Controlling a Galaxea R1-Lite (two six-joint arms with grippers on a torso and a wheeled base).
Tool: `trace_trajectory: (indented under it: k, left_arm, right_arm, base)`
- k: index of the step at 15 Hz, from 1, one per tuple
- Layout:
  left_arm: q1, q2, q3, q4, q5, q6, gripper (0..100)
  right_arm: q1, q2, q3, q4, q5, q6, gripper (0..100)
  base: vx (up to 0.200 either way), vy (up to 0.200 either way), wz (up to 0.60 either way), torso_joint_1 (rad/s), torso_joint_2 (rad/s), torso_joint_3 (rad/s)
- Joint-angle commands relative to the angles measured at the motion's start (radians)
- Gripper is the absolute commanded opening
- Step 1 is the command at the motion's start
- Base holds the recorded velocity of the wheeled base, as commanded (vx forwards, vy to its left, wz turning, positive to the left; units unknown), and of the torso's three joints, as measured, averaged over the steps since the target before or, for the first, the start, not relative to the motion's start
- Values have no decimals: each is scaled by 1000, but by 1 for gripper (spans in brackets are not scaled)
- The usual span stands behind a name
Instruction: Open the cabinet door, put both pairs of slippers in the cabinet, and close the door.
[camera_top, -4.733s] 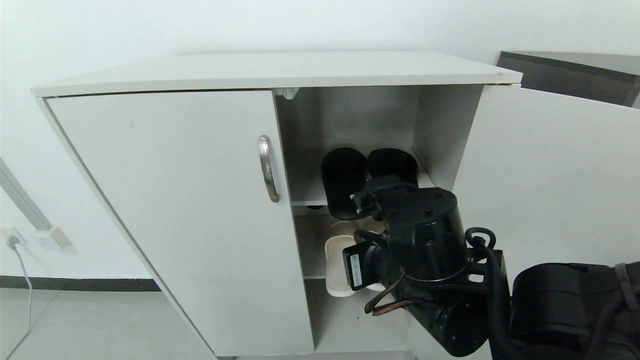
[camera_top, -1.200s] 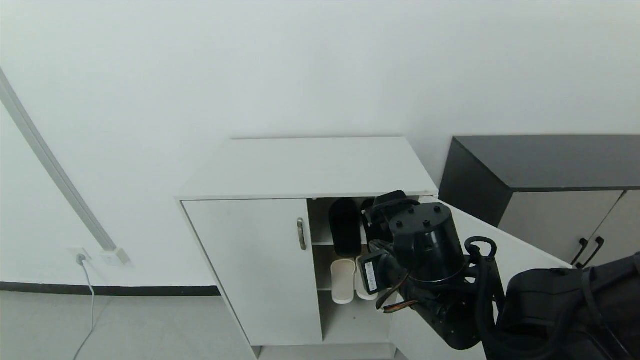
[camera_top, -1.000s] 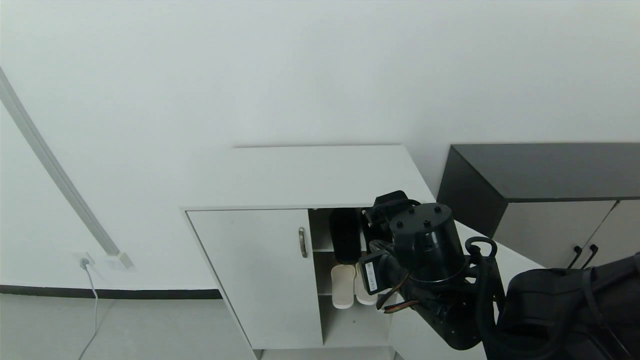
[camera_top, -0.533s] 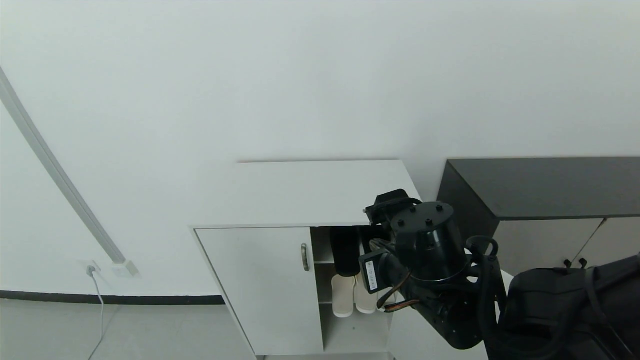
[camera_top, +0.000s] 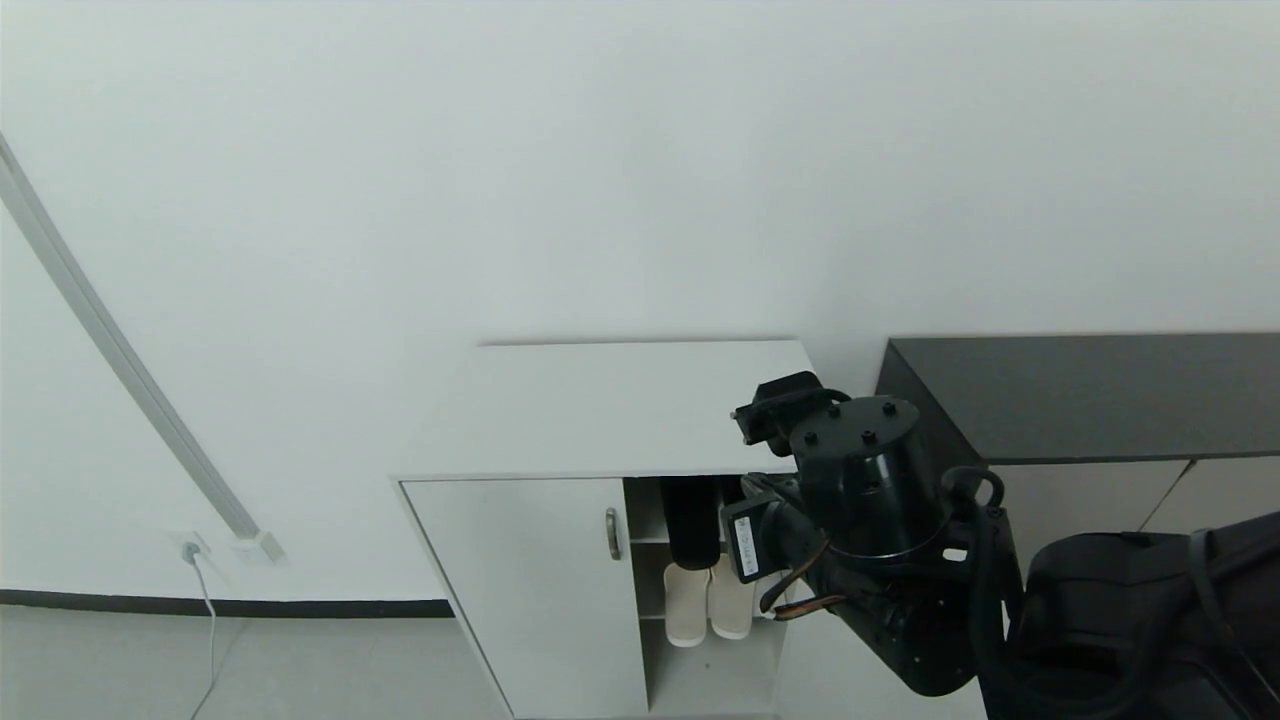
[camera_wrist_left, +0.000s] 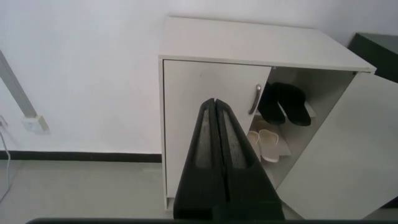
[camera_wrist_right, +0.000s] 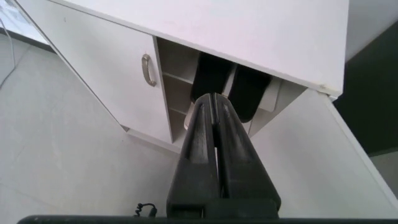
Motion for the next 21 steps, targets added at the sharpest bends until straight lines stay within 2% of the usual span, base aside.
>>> trace_trajectory:
  k: [1,8,17,21]
  left_arm:
    - [0,1,1,0,0,-1,0]
    - [0,1,1,0,0,-1,0]
    - [0,1,1,0,0,-2,0]
    - [0,1,-1,0,0,-2,0]
  right_arm:
    - [-7,-2,0,0,0,-1,0]
    - [-29,0,9,0,0,-15,0]
    - [-49,3,20,-11,2,-27,0]
    - [-61,14,22,-32,2,-34,0]
  base:
    - [0,0,0,154,-344,-188]
    - [0,0,0,41,-90,-46]
    - [0,0,-600,4,0,1]
    - [0,0,0,64,-124,-71]
